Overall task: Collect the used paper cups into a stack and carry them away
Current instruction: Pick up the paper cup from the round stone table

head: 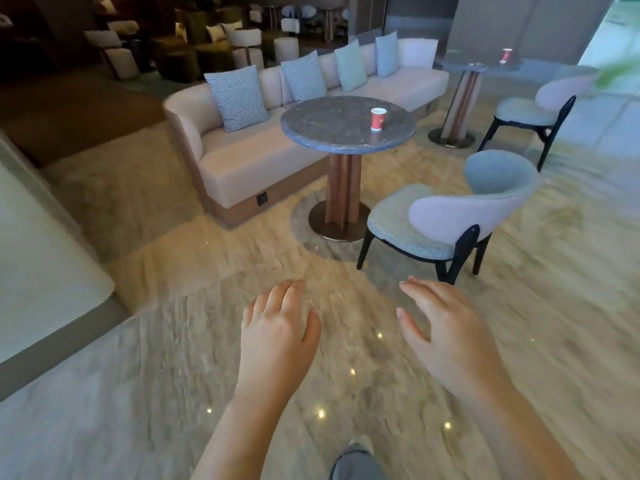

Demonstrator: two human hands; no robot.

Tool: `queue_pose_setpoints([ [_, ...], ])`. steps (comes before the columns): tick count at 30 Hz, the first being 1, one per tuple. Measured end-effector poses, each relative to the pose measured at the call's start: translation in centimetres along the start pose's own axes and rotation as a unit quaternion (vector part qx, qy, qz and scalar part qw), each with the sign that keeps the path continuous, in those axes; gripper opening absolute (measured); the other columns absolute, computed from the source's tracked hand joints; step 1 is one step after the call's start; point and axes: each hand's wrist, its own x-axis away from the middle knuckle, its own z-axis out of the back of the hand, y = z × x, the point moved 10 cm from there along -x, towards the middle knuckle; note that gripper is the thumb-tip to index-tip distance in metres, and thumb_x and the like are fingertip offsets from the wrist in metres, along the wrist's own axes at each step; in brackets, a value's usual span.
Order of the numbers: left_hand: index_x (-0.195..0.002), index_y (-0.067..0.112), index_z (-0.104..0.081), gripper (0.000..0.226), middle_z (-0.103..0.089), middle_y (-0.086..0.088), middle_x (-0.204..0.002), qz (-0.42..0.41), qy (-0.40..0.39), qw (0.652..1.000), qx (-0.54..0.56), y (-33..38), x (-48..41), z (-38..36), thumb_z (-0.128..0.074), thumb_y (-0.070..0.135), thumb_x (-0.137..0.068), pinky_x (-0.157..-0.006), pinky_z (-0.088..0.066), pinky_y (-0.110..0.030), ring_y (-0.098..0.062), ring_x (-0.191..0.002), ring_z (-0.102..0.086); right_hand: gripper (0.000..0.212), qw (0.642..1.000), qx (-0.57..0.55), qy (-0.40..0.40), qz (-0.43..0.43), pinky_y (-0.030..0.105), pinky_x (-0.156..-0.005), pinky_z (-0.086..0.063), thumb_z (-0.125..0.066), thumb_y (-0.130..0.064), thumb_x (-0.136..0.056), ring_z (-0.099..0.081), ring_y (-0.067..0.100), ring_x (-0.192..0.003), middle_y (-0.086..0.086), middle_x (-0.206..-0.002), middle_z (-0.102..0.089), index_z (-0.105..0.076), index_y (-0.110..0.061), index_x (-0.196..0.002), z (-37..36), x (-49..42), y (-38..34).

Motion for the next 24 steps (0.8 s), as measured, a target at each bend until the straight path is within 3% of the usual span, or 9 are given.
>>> queue_pose_setpoints([
  [7,-0.127,0.013,-0.053,0.038,-0.055,-0.002,-0.131,-0.025,-0.015,1.0,0.008,2.8,-14.4,-5.4,-0.053,0.024,-0.09,-0.099,-0.033,-0.035,-0.023,-0.12,-0.049,0.03,0.998,-0.01,0.051,-0.03,0.046,-0.089,-0.047,-0.07,-0.01,-0.077,-0.062,0.032,-0.1,0.013,-0.107,-0.068,-0.066,-0.003,-0.105,-1.1,-12.9,7.3],
  [14,-0.125,0.012,-0.055,0.038,-0.057,-0.003,-0.128,-0.016,-0.018,1.0,0.016,2.9,-25.9,-9.8,-0.055,0.022,-0.089,-0.096,-0.036,-0.036,-0.024,-0.116,-0.053,0.031,0.998,-0.008,0.047,-0.027,0.044,-0.086,-0.046,-0.069,-0.01,-0.077,-0.061,0.032,-0.102,0.013,-0.108,-0.067,-0.065,-0.003,-0.107,-4.2,-24.3,11.2],
  [19,-0.125,0.011,-0.055,0.038,-0.058,-0.004,-0.128,-0.02,-0.033,0.999,0.03,1.2,-33.2,-14.0,-0.057,0.021,-0.088,-0.098,-0.037,-0.037,-0.023,-0.117,-0.053,0.031,0.999,-0.014,0.023,-0.033,0.048,-0.087,-0.049,-0.071,-0.011,-0.075,-0.061,0.031,-0.101,0.011,-0.107,-0.067,-0.066,-0.004,-0.106,-9.8,-31.4,12.6],
  [24,-0.122,0.011,-0.057,0.036,-0.059,-0.004,-0.126,0.02,-0.031,0.999,0.04,-4.6,-42.3,-17.0,-0.058,0.02,-0.087,-0.097,-0.037,-0.038,-0.025,-0.116,-0.053,0.031,1.0,0.006,0.011,-0.018,0.042,-0.084,-0.048,-0.071,-0.01,-0.075,-0.063,0.031,-0.097,0.012,-0.106,-0.068,-0.066,-0.004,-0.105,-15.8,-41.2,12.1],
])
